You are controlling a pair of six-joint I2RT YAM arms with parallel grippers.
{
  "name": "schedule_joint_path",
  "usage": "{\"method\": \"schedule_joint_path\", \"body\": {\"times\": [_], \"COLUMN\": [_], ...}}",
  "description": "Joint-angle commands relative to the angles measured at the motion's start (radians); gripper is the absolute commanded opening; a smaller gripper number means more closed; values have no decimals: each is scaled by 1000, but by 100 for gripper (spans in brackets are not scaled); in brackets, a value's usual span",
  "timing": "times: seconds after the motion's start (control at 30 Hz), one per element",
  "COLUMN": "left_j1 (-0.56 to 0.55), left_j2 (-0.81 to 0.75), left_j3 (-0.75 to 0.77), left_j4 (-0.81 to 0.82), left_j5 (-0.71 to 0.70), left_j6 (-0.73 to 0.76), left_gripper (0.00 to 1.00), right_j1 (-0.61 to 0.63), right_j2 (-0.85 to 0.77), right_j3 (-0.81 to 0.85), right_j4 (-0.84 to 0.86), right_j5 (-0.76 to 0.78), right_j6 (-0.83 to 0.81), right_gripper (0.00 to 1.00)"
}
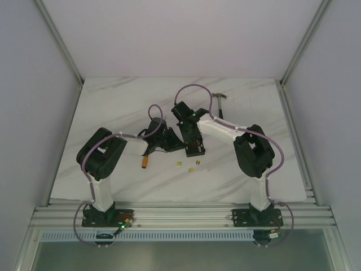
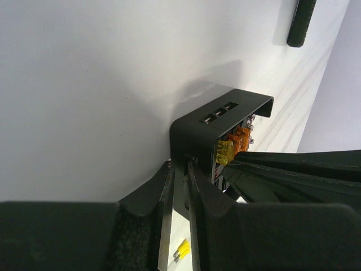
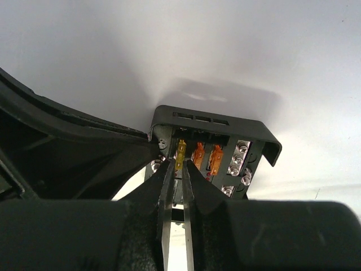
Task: Snap on the fuse box
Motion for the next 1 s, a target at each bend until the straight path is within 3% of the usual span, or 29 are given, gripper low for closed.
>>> {"method": "schedule_joint_path", "body": {"times": [0.0, 0.27, 0.6, 0.97], "left_j1": [-11, -11, -12, -12], "left_j2": [34, 37, 43, 45], "left_j3": [-24, -24, -24, -25], "left_j4": [-124, -124, -124, -123], "left_j5": [-67, -66, -66, -66], "left_j6": [26, 27, 26, 22], "left_gripper": [23, 24, 23, 23], "right_j1": [-2, -2, 0, 0], "right_j2": [26, 52, 118, 231], "right_j3": [15, 18, -102, -162], "right_j4": [-26, -61, -106, -38], "right_j5": [0, -5, -8, -41], "right_j6": [11, 0, -46, -58], "right_gripper": [16, 0, 0, 0]}}
